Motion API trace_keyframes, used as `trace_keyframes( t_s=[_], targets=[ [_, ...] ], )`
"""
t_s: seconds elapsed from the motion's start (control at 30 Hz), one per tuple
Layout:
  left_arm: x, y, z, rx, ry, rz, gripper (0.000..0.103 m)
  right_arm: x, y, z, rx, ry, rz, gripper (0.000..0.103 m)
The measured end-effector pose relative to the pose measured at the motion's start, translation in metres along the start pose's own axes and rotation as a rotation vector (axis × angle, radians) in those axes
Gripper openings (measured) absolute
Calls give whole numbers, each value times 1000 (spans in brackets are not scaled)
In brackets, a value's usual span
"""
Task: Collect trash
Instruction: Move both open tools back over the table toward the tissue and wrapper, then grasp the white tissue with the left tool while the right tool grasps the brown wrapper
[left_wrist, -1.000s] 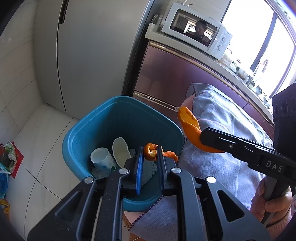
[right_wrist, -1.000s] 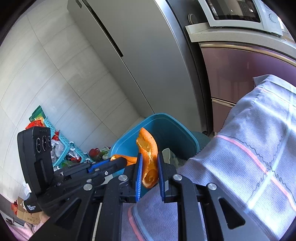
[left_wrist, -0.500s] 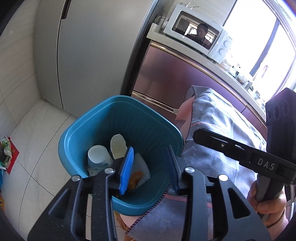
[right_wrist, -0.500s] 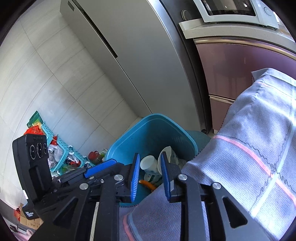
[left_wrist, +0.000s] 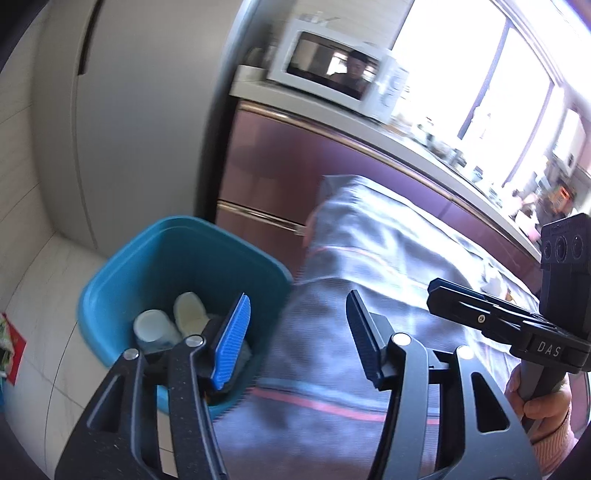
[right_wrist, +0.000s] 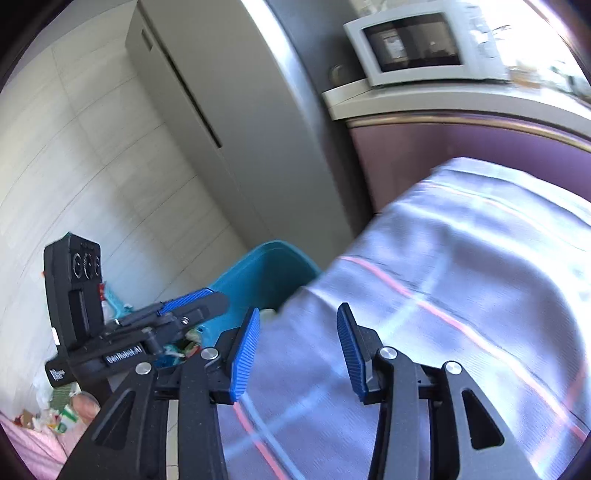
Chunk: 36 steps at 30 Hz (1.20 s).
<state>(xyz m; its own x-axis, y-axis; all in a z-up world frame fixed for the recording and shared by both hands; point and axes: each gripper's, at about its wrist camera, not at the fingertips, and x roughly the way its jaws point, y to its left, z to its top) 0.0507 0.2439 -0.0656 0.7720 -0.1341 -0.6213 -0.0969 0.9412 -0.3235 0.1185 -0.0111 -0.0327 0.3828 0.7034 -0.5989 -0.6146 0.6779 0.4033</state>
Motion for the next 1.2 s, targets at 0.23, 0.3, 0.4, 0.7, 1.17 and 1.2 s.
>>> trace_keyframes(
  t_s=[0.23,0.3,0.4,0.7,1.17,1.2],
  targets=[
    [19,-58,1,97,42,-103,54,-59,-45,-29,78,-61,-131,42],
    [24,-77,0,129,55,-132,54,-77,-60,-36,105,-80,-171,42],
    [33,-109,1,187,76,-183,55,-107,-84,-47,151,-120,-240,46],
    [74,-212,-1,327,164,-341,57,-177,-153,-74,307,-226,-460,57],
    [155,-316,7,447,256,-363,60,-204,-230,-86,411,-187,-576,79],
    [161,-321,8,447,263,-359,60,-202,-233,-86,413,-179,-578,79]
  ],
)
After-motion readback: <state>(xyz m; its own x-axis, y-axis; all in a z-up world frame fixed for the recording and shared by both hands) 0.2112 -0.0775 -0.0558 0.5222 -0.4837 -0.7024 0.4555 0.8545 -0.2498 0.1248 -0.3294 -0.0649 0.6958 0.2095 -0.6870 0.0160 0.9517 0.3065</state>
